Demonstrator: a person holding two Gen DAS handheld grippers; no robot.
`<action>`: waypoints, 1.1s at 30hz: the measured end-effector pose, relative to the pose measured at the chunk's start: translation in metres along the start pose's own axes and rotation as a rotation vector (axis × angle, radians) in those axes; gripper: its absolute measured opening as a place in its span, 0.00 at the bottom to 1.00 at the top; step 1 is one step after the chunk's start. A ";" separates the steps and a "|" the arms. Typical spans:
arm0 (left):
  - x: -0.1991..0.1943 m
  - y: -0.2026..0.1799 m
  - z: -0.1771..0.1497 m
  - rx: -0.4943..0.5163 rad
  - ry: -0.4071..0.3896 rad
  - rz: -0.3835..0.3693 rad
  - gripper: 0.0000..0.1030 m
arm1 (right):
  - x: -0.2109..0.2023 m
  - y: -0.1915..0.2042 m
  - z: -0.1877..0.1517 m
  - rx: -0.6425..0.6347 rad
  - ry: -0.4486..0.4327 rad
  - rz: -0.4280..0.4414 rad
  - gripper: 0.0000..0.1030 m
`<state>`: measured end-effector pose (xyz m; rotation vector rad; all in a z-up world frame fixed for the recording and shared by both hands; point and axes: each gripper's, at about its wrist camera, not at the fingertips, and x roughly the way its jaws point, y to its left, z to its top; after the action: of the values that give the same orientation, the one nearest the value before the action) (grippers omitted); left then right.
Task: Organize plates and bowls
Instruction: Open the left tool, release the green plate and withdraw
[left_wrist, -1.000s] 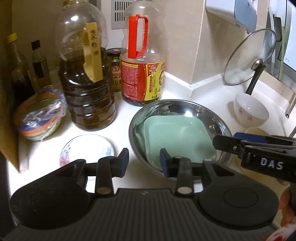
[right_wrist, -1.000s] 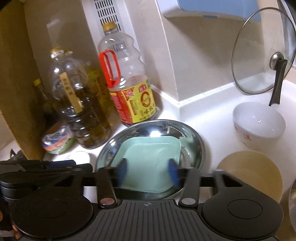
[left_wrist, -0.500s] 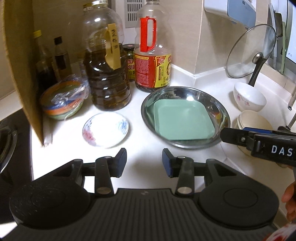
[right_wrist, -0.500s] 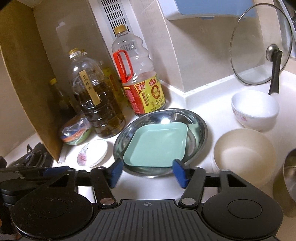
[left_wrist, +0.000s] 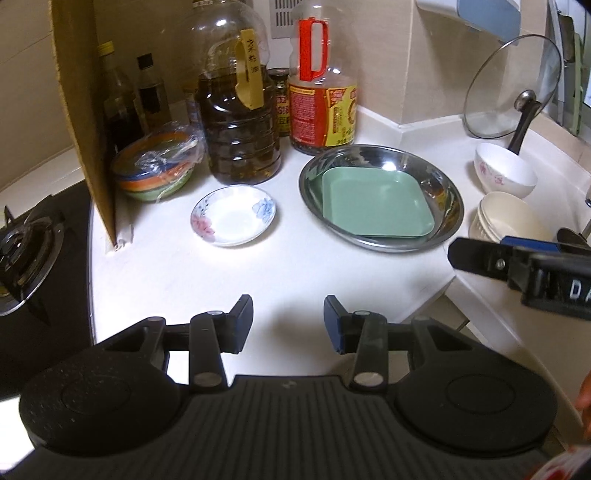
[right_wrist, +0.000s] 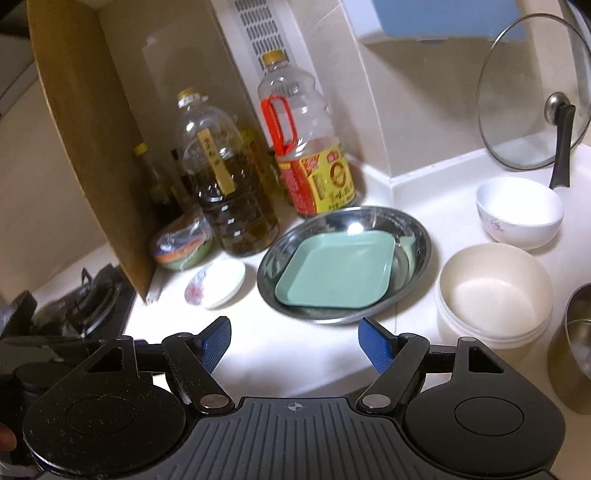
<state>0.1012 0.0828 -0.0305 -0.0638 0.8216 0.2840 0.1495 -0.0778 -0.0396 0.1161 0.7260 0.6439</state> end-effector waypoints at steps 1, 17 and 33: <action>0.000 0.001 -0.001 -0.008 0.004 0.000 0.38 | 0.000 0.001 -0.001 -0.008 0.005 0.000 0.73; -0.001 0.021 -0.001 -0.044 0.007 0.053 0.38 | 0.023 0.012 0.004 -0.009 0.082 0.037 0.73; 0.025 0.060 0.011 -0.109 0.030 0.075 0.38 | 0.076 0.032 0.013 -0.024 0.155 0.073 0.73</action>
<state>0.1086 0.1475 -0.0376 -0.1392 0.8387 0.3995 0.1850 -0.0063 -0.0638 0.0707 0.8663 0.7368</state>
